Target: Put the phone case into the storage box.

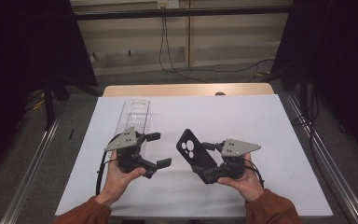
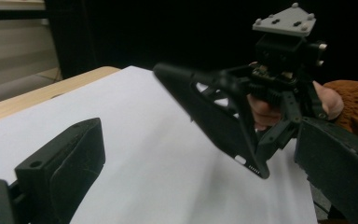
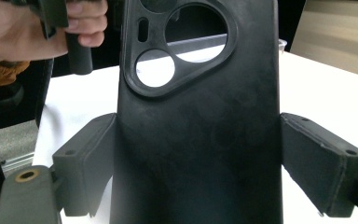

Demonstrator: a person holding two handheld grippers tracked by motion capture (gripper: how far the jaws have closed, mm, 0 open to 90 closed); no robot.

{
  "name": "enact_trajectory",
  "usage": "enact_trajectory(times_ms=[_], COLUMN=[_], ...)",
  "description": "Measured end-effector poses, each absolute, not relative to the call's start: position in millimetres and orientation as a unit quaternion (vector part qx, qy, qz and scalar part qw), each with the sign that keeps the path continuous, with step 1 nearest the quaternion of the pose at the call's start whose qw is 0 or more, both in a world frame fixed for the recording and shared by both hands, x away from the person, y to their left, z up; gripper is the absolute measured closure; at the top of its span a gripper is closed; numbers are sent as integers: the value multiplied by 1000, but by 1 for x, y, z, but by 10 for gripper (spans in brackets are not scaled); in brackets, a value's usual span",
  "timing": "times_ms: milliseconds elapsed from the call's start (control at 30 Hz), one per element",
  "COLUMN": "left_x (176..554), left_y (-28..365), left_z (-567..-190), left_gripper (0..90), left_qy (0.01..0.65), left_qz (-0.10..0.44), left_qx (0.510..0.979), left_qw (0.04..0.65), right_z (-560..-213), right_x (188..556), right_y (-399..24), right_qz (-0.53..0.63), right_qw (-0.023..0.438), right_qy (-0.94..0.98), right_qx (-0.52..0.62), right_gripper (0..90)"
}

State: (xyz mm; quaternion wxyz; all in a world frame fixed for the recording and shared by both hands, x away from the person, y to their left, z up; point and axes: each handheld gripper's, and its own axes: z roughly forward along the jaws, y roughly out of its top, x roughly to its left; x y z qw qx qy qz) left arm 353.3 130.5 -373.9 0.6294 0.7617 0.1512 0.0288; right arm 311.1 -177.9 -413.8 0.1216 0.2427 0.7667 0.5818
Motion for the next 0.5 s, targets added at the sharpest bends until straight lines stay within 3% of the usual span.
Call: enact_trajectory(times_ms=[500], left_x=[368], left_y=[113], left_z=[-381], left_gripper=[23], left_qy=[126], left_qz=[6], left_qx=[784], left_qw=[608], right_z=[-417], right_x=[312], right_y=[-176], right_qz=[584], right_qw=[109], right_qy=[770], right_qx=[230], right_gripper=[144])
